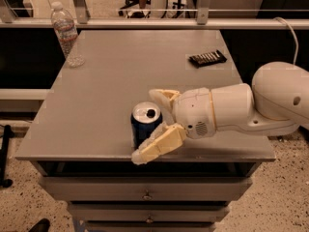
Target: Move pepsi can near water bottle
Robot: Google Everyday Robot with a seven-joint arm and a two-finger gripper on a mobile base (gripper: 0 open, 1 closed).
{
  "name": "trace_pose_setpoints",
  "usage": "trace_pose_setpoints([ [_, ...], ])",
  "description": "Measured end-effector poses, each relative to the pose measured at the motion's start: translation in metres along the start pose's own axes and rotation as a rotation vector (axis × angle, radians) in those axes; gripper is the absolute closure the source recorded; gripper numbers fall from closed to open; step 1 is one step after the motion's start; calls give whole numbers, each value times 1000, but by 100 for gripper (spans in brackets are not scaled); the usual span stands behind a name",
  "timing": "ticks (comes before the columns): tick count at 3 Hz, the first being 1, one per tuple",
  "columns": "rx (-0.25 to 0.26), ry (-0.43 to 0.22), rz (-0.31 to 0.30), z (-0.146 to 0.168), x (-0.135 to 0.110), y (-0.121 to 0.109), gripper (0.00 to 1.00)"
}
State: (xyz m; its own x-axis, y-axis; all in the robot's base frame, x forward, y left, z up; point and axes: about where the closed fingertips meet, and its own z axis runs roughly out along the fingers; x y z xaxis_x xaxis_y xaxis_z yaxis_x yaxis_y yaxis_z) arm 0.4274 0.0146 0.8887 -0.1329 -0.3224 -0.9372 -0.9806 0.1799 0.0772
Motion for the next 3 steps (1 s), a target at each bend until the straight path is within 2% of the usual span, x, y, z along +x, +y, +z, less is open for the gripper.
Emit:
trace_pose_setpoints([
  [1,4,-20,13,12,9,1,24],
  [2,22,-26,20,11,13,-4,47],
  [3,131,-23,-45,-21,-3,-53,86],
])
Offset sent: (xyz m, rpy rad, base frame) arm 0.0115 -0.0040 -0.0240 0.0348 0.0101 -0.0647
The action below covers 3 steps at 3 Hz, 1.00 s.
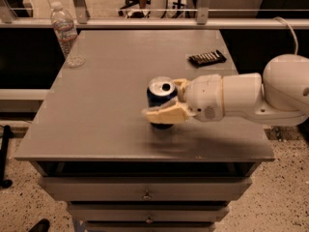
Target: Move pepsi can near water bottle
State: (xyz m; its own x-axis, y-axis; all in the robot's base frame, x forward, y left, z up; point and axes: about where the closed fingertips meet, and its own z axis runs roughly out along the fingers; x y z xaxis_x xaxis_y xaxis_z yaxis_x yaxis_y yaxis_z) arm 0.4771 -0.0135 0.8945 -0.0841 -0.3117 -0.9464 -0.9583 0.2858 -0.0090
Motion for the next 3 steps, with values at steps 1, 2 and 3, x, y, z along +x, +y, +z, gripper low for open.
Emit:
trace_pose_setpoints([
  [1,79,-9,-58,-23,-21,-37,100],
  [2,80,-23,-67,-16,-25,-44,100],
  [3,83,-80,-101,14,-41,-68,100],
])
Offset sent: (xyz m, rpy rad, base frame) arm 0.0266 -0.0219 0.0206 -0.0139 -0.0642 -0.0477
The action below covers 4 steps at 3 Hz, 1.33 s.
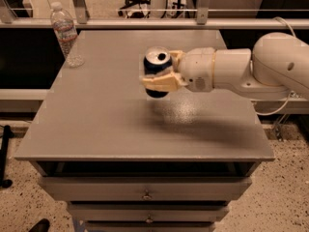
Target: Move pepsi can near water bottle
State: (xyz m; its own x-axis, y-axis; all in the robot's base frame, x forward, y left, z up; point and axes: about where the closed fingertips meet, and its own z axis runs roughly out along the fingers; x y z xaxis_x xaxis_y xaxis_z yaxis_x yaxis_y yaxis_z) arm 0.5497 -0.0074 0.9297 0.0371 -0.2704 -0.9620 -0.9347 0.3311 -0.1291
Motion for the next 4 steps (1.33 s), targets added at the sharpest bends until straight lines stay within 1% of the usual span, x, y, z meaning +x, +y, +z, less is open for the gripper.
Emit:
trace_pose_setpoints([
  [1,14,-60,-29,39,-16,-37,100],
  [2,26,-87,-33,79,-24,-68,100],
  [3,20,-75,-11,131,-24,-92,100],
  [4,17,-49,12,174,-18,-110,100],
])
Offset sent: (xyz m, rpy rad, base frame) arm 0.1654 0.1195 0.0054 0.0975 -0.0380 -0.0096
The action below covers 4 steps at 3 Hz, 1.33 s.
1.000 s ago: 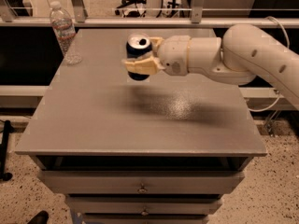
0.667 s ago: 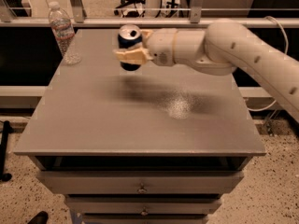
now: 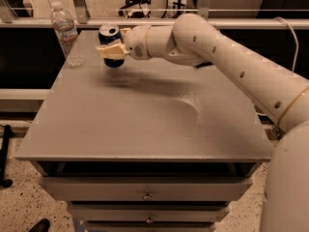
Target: Move pepsi can near water bottle
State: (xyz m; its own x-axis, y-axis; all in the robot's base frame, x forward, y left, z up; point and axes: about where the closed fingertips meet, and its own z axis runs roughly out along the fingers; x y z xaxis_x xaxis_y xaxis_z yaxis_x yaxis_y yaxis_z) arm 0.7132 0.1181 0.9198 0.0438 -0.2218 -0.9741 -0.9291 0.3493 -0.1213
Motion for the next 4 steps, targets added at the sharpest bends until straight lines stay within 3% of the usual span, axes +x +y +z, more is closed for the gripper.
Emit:
trace_pose_setpoints([
  [2,-22,36,35,65,10,-25,100],
  [3,-29,42,49,78,13,-30,100],
  [4,-62,40,95,92,13,-27,67],
])
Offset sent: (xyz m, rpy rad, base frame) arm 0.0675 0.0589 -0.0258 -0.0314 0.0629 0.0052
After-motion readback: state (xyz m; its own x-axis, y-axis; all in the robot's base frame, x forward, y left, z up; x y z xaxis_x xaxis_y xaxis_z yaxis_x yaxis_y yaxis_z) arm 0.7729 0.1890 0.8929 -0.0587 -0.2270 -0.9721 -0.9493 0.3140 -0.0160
